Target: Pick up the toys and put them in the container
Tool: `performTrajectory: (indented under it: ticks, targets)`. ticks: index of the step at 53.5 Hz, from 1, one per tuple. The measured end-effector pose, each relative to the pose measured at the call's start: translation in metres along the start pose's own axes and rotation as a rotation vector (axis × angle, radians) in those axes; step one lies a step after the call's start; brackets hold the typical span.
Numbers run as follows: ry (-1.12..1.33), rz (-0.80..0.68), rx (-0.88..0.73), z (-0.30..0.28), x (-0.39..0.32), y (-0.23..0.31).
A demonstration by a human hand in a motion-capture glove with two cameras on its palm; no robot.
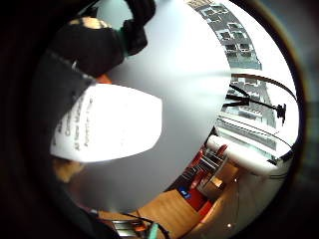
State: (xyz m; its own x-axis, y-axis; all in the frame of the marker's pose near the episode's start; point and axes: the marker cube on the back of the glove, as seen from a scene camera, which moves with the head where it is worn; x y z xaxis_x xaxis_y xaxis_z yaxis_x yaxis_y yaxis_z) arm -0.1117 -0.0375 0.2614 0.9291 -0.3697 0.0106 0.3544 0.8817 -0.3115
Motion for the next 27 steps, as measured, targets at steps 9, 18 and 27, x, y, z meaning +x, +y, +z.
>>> performTrajectory:
  ticks: [9, 18, 27]
  targets:
    - [-0.042, 0.002, 0.151, 0.001, 0.002, -0.007]
    - [0.086, 0.087, 0.4, -0.008, -0.01, -0.021]
    - [0.06, 0.112, 0.19, -0.026, -0.009, -0.023]
